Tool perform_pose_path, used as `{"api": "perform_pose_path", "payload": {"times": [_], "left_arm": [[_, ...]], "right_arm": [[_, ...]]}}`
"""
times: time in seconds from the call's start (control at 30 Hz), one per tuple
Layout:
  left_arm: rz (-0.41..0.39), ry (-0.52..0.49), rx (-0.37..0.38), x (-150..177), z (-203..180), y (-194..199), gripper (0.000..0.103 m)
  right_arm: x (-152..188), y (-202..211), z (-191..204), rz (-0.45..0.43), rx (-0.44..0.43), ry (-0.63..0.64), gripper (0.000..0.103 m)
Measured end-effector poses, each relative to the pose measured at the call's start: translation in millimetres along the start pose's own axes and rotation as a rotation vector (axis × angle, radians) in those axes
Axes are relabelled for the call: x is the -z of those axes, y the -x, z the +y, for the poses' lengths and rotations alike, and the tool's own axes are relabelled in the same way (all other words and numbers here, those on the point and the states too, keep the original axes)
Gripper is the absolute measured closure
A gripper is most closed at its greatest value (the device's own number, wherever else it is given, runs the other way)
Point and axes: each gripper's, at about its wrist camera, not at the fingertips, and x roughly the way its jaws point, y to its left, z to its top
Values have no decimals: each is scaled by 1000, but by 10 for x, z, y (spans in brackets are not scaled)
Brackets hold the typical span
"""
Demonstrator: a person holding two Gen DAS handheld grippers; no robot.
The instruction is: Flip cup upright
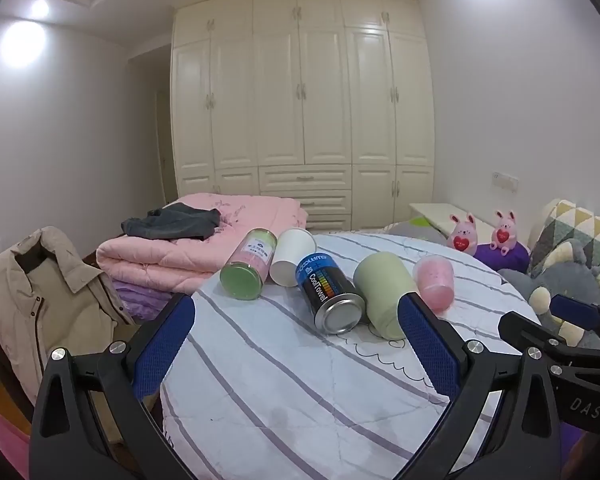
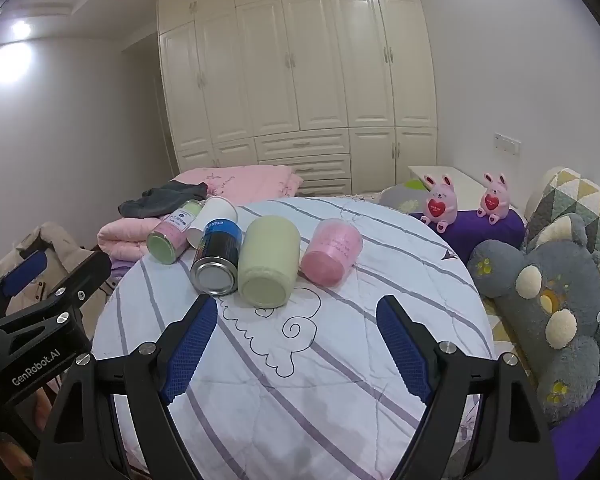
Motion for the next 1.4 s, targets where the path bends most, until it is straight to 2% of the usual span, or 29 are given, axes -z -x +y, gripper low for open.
{"api": "perform_pose_path", "payload": {"times": [0.23,1.4], "left_arm": [[8,7,10,-13,8,-12,0],[30,-4,39,-28,-32,-2,0]], "right_arm": [[24,25,8,-5,-30,-29,20],[2,-16,27,35,-13,-20,20]]}}
